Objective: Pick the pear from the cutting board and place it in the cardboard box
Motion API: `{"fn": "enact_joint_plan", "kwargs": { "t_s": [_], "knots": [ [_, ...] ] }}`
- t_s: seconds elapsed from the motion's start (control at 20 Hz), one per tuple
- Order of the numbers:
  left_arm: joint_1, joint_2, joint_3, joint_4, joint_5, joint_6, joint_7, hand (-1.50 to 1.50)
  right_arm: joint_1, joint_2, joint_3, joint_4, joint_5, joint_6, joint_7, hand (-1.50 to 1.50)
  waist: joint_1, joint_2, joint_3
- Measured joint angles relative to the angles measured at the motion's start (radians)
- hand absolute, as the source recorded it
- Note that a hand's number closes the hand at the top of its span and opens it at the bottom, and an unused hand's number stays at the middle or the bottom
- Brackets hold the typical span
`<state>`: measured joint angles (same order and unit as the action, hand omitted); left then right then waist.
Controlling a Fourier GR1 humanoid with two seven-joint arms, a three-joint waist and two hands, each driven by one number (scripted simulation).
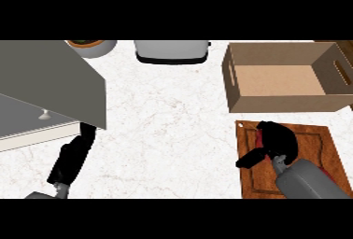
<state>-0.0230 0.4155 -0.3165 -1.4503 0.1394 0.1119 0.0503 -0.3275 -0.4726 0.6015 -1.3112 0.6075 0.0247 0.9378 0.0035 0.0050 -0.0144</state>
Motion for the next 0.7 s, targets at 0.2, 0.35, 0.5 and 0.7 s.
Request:
{"fn": "enact_joint_plan", "kwargs": {
  "t_s": [0.2,0.35,0.5,0.7],
  "knots": [
    [-0.001,-0.002,0.001,0.007,-0.005,-0.002,-0.013,0.00,-0.003,-0.014,0.006,0.020,0.021,-0.010,-0.060,1.50,0.001,-0.001,0.001],
    [0.003,0.001,0.003,0.003,-0.004,-0.002,-0.011,0.00,-0.003,-0.040,0.043,-0.017,0.030,-0.010,-0.187,1.50,-0.003,-0.001,0.001],
    [0.010,0.003,0.006,0.003,0.000,-0.004,-0.019,0.00,-0.002,-0.067,0.100,-0.082,0.042,-0.016,-0.352,1.50,-0.009,-0.002,0.003],
    [0.017,0.006,0.010,-0.002,0.006,-0.007,-0.019,0.00,0.002,-0.129,0.111,-0.126,0.062,-0.073,-0.534,1.50,-0.015,-0.001,0.005]
  ]
}}
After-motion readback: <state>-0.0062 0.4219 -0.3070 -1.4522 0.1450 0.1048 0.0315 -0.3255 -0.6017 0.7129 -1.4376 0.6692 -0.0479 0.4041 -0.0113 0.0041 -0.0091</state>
